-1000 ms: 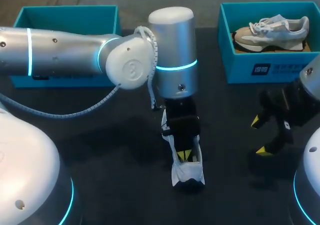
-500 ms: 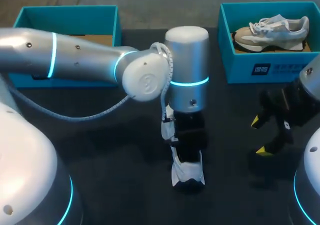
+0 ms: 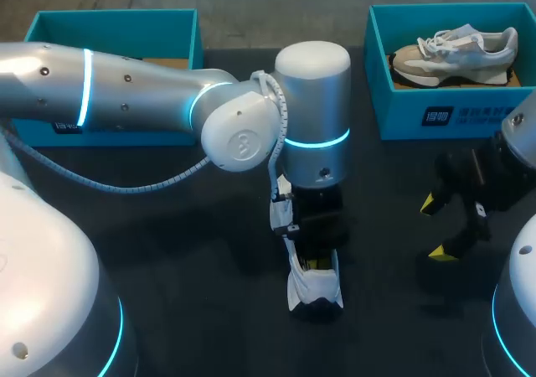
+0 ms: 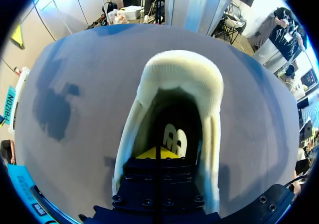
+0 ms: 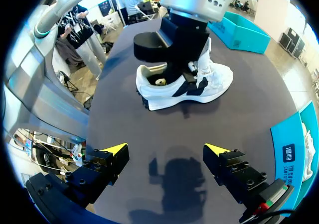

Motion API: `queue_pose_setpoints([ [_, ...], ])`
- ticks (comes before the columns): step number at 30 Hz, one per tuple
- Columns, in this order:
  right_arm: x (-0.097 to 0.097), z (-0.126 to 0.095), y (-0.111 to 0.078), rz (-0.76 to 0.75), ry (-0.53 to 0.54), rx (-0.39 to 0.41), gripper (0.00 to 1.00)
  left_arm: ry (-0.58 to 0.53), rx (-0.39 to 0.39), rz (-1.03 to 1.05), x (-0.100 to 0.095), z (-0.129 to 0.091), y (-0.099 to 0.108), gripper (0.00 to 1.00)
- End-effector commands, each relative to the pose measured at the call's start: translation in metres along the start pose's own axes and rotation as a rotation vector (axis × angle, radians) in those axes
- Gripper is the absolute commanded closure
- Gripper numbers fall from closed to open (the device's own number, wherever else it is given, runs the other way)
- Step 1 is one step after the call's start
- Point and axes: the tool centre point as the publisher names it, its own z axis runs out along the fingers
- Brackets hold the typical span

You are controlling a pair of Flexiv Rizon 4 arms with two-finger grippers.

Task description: Take the shoe out of the shoebox, open the shoe tongue, remove and reinsert the insole, then place the shoe into the shoebox

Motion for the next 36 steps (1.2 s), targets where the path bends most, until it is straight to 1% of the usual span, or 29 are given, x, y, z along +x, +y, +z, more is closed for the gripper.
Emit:
queue_pose_setpoints([
  [1, 0.002, 0.001, 0.0, 0.001, -0.004, 0.003, 0.0, -0.01, 0.029, 0.026, 0.01, -0.011, -0.008, 1.0],
  [5, 0.002, 0.001, 0.0, 0.001, -0.004, 0.003, 0.0, 0.009, 0.078, 0.065, 0.007, -0.007, -0.022, 1.0],
  [7, 0.002, 0.001, 0.0, 0.001, -0.004, 0.003, 0.0, 0.052, 0.103, 0.087, 0.005, -0.001, -0.026, 1.0],
  [12, 0.002, 0.001, 0.0, 0.001, -0.004, 0.003, 0.0, 0.157, 0.11, 0.102, 0.002, 0.018, -0.023, 1.0],
  [15, 0.002, 0.001, 0.0, 0.001, -0.004, 0.003, 0.0, 0.163, 0.103, 0.096, 0.0, 0.027, -0.02, 1.0],
  [17, 0.002, 0.001, 0.0, 0.001, -0.004, 0.003, 0.0, 0.154, 0.083, 0.084, -0.001, 0.03, -0.017, 1.0],
  [20, 0.002, 0.001, 0.0, 0.001, -0.004, 0.003, 0.0, 0.138, 0.084, 0.081, -0.001, 0.025, -0.016, 1.0],
  [27, 0.002, 0.001, 0.0, 0.001, -0.004, 0.003, 0.0, 0.06, 0.053, 0.079, 0.008, -0.006, -0.015, 1.0],
  [29, 0.002, 0.001, 0.0, 0.001, -0.004, 0.003, 0.0, 0.053, 0.053, 0.08, 0.01, -0.011, -0.016, 1.0],
  [33, 0.002, 0.001, 0.0, 0.001, -0.004, 0.003, 0.0, 0.068, 0.066, 0.091, 0.014, -0.013, -0.019, 1.0],
  [36, 0.002, 0.001, 0.0, 0.001, -0.004, 0.003, 0.0, 0.099, 0.066, 0.097, 0.015, -0.004, -0.02, 1.0],
])
